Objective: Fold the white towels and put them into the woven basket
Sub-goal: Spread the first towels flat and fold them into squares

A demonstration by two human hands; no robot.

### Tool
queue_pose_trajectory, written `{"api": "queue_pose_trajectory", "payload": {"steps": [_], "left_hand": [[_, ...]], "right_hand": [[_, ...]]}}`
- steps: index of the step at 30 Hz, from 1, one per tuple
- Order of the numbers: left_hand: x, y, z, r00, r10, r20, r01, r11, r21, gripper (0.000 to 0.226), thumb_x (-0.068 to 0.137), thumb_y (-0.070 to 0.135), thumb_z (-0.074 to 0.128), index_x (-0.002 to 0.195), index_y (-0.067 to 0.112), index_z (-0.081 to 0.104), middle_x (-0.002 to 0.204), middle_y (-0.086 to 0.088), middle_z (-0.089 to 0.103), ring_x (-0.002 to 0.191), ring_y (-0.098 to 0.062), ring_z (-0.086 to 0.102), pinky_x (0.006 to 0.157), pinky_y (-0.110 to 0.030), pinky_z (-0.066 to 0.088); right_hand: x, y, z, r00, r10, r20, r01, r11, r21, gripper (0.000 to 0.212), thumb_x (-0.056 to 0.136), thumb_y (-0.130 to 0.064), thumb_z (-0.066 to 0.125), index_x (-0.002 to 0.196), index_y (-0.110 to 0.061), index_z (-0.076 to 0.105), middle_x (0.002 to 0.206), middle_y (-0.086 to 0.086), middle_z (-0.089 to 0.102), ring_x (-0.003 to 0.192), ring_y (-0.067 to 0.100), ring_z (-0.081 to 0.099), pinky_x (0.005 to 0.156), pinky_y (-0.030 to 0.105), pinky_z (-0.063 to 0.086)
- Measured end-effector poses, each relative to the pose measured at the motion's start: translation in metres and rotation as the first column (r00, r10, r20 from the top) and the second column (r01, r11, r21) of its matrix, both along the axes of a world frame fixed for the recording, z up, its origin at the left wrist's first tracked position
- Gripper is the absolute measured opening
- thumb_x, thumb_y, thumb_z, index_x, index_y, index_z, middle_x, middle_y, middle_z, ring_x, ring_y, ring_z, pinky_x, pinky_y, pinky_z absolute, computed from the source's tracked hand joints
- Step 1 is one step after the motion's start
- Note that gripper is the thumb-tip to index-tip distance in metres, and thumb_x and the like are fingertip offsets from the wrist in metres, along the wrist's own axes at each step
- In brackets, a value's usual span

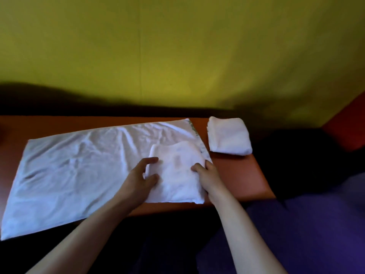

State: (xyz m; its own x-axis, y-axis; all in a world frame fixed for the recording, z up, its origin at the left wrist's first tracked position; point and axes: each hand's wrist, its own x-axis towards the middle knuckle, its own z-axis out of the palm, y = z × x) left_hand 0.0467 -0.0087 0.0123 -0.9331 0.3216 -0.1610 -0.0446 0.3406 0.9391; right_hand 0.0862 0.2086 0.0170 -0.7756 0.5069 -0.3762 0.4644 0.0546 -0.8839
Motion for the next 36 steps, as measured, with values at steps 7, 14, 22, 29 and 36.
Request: {"api": "queue_pose_trajectory", "payload": {"steps": [7,14,22,29,36], "left_hand": [[0.02,0.108,-0.022,0.963,-0.236,-0.126,0.228,0.971,-0.077,0.048,0.09,0.019,0.064,0.128,0.045,0.052,0.1,0.012,0.065,0.079,-0.004,0.064,0.074,-0.025,0.05],[0.02,0.192,-0.045,0.85,-0.487,-0.199,0.427,0.86,-0.281,0.05,0.089,0.024,0.057,0.138,0.034,0.049,0.105,0.002,0.064,0.081,-0.011,0.062,0.08,-0.025,0.046],[-0.049,0.224,-0.061,0.425,-0.615,-0.664,0.082,0.757,-0.649,0.049,0.09,0.017,0.051,0.138,0.028,0.056,0.146,-0.011,0.05,0.113,-0.041,0.052,0.086,-0.048,0.052],[-0.125,0.26,-0.08,0.362,-0.876,-0.32,0.229,0.416,-0.88,0.067,0.103,0.012,0.045,0.156,0.044,0.02,0.169,-0.004,0.006,0.148,-0.042,0.021,0.111,-0.055,0.039],[-0.14,0.279,-0.092,0.487,-0.807,-0.335,0.259,0.5,-0.827,0.069,0.103,0.01,0.045,0.157,0.045,0.02,0.169,-0.001,0.004,0.142,-0.038,0.032,0.104,-0.054,0.046]], "right_hand": [[0.053,0.095,-0.006,0.984,-0.173,-0.045,0.176,0.979,0.103,0.025,0.091,-0.019,0.06,0.115,-0.018,0.065,0.097,-0.006,0.069,0.086,0.013,0.064,0.064,0.022,0.046],[0.066,0.171,-0.032,0.959,-0.282,-0.006,0.26,0.876,0.405,0.052,0.088,-0.03,0.057,0.138,-0.023,0.045,0.126,0.005,0.06,0.113,0.029,0.058,0.088,0.03,0.045],[0.066,0.178,-0.073,0.97,-0.176,0.168,-0.054,0.518,0.854,0.057,0.095,-0.039,0.049,0.15,-0.035,0.04,0.14,0.017,0.042,0.116,0.04,0.05,0.097,0.047,0.04],[0.064,0.174,-0.092,0.892,0.177,0.416,-0.45,0.43,0.782,0.07,0.094,-0.072,0.026,0.154,-0.053,-0.002,0.168,-0.008,0.001,0.155,0.014,-0.006,0.122,0.053,-0.001],[0.034,0.198,-0.094,0.9,0.16,0.405,-0.433,0.431,0.792,0.067,0.095,-0.07,0.029,0.153,-0.054,-0.002,0.168,-0.01,-0.001,0.154,0.012,-0.006,0.121,0.054,-0.001]]}}
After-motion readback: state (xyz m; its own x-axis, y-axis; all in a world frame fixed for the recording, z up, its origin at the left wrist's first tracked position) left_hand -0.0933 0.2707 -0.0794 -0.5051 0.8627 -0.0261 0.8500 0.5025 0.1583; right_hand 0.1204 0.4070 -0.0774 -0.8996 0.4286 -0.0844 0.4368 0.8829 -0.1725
